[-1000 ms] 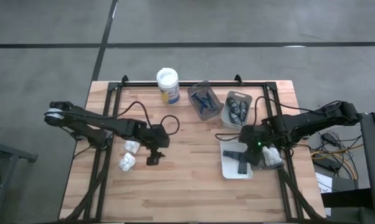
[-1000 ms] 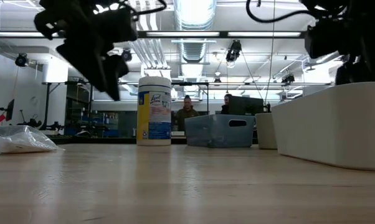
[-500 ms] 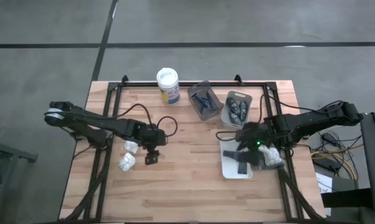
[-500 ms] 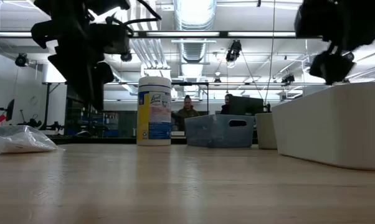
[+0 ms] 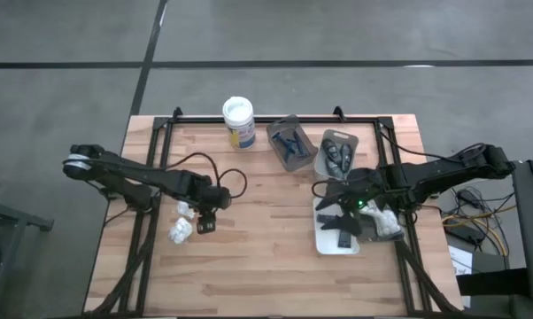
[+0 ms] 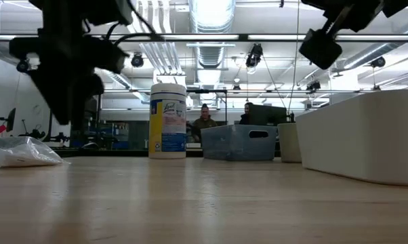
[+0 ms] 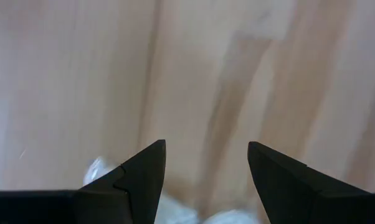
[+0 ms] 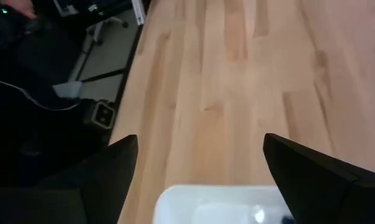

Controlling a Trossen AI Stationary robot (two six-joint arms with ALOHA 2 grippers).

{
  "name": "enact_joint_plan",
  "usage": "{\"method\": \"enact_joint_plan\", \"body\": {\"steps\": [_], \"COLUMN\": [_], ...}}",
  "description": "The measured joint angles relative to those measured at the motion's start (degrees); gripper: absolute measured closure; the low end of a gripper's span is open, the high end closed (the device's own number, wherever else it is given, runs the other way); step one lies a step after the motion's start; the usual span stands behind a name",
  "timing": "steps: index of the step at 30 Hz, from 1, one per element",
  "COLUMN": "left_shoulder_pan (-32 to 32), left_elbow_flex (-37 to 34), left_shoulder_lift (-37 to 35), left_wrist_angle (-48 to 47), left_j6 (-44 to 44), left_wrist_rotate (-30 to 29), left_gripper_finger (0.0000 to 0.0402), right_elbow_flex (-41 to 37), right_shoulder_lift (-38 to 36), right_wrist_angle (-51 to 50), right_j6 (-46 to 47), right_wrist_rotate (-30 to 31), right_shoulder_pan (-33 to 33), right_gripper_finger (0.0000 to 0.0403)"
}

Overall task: Pick & Place Travel size toiletries
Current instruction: Put the white cotton pack into the bottom black bin

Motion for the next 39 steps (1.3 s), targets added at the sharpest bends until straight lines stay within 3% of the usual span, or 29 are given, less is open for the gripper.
{"method": "enact_joint_plan", "body": {"steps": [5,11,17,22,27,34,39], "left_shoulder_pan": [0.0,0.0,0.0,0.0,0.0,0.0,0.0], "left_elbow_flex": [-5.0,-12.2,-14.6,-15.1,-19.1,-24.2,-25.0], "left_shoulder_lift": [-1.9,-9.2,-17.7,-20.6,-20.7,-20.8,-20.8], "left_wrist_angle": [1.9,6.1,0.8,-6.6,-6.4,-0.2,6.5], "left_j6": [0.0,-3.2,-11.9,-19.8,-23.7,-26.4,-24.1], "left_wrist_rotate": [-3.4,-6.0,-9.9,-10.0,-9.0,-6.0,-4.5], "left_gripper_finger": [0.0170,0.0170,0.0170,0.0170,0.0170,0.0173,0.0212], "right_elbow_flex": [-0.3,-0.4,-0.4,-0.4,0.0,0.1,0.1], "right_shoulder_lift": [2.4,7.0,12.4,15.8,16.8,14.4,13.3], "right_wrist_angle": [1.2,1.5,4.8,9.7,14.4,16.1,16.0], "right_j6": [-2.7,-4.3,-6.3,-7.8,-10.1,-13.2,-14.4], "right_wrist_rotate": [1.4,1.4,1.3,1.2,1.1,1.0,1.1], "right_shoulder_pan": [0.0,0.0,0.0,0.0,0.0,0.0,0.0], "right_gripper_finger": [0.0049,0.0056,0.0074,0.0087,0.0101,0.0119,0.0132]}}
